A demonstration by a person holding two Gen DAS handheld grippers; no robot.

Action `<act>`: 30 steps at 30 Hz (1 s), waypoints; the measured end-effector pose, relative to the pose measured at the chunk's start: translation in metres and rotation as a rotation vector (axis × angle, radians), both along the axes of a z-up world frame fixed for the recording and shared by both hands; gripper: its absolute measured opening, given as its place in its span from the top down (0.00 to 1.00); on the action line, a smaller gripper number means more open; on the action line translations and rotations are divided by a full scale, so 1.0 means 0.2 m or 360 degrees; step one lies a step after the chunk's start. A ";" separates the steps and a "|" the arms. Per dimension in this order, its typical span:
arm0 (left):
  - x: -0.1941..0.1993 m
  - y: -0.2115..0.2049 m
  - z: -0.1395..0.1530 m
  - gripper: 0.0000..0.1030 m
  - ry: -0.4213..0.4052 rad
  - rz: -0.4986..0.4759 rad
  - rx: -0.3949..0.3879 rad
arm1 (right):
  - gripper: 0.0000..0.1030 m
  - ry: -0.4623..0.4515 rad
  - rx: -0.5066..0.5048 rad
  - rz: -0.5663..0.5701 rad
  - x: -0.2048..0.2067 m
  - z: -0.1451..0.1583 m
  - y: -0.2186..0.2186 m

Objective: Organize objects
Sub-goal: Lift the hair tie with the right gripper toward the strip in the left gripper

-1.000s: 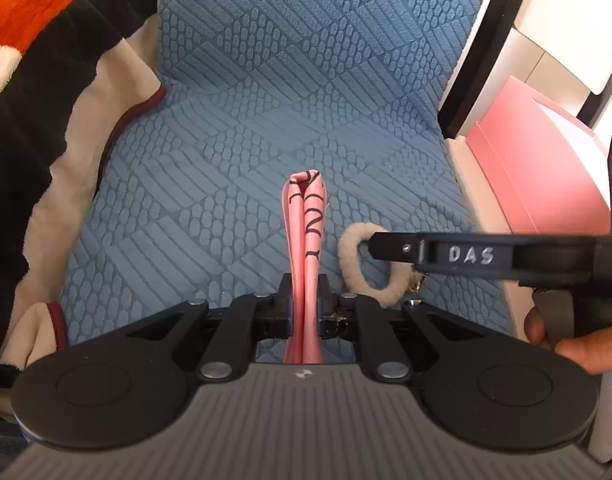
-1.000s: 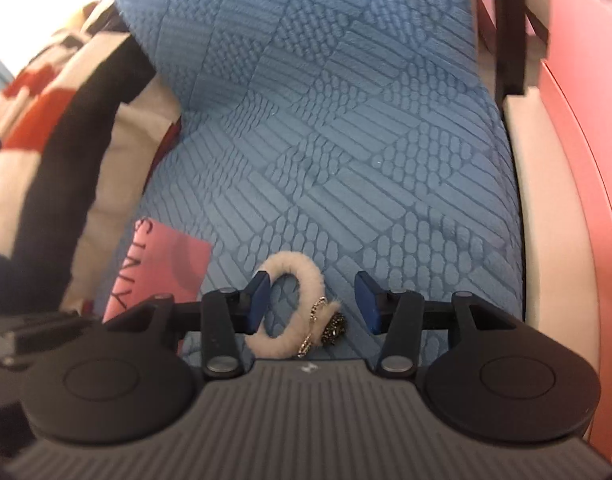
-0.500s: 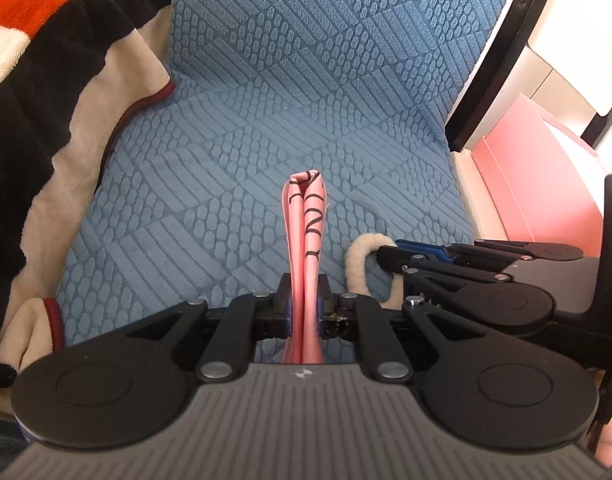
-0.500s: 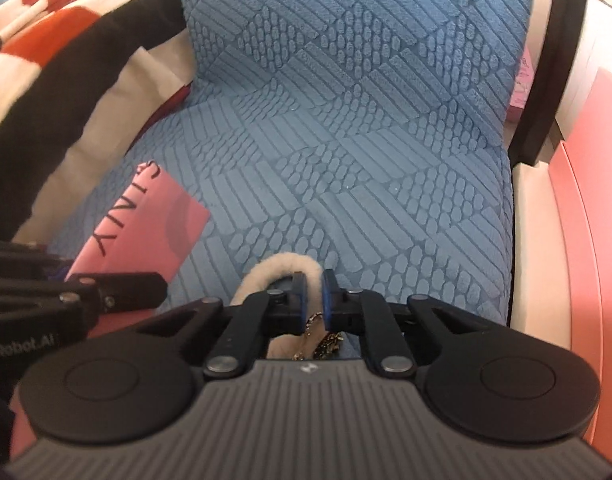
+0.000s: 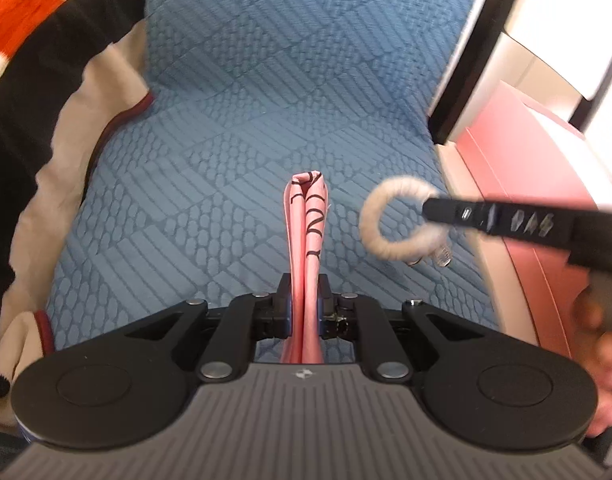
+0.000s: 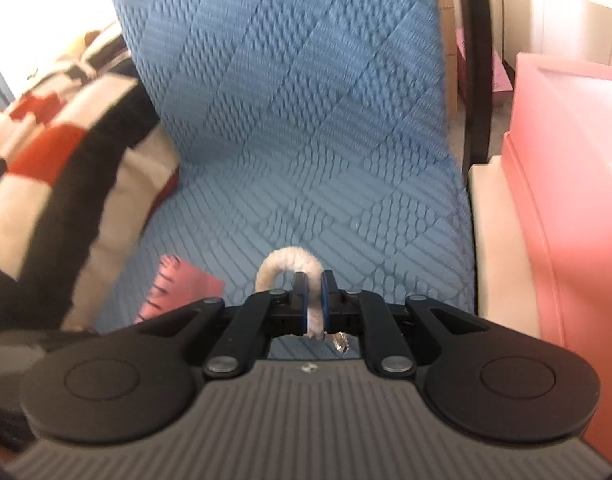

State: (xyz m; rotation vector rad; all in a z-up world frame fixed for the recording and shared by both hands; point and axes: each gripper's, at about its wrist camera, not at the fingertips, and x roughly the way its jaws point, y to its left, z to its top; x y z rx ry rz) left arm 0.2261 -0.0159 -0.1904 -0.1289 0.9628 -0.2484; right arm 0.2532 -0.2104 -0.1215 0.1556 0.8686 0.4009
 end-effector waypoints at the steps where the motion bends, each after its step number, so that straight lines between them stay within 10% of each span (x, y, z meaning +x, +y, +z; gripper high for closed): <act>1: 0.00 -0.01 0.00 0.88 -0.0003 -0.0015 0.0006 | 0.91 -0.0013 0.0022 -0.0006 -0.01 0.02 -0.02; 16: -0.05 -0.19 -0.04 0.88 -0.0041 -0.0237 0.0124 | 0.91 0.0122 0.0553 0.0025 0.04 0.11 -0.12; 30: -0.07 -0.27 -0.06 0.88 -0.0060 -0.0334 0.0241 | 0.89 0.0406 0.0466 -0.0084 0.13 -0.10 -0.02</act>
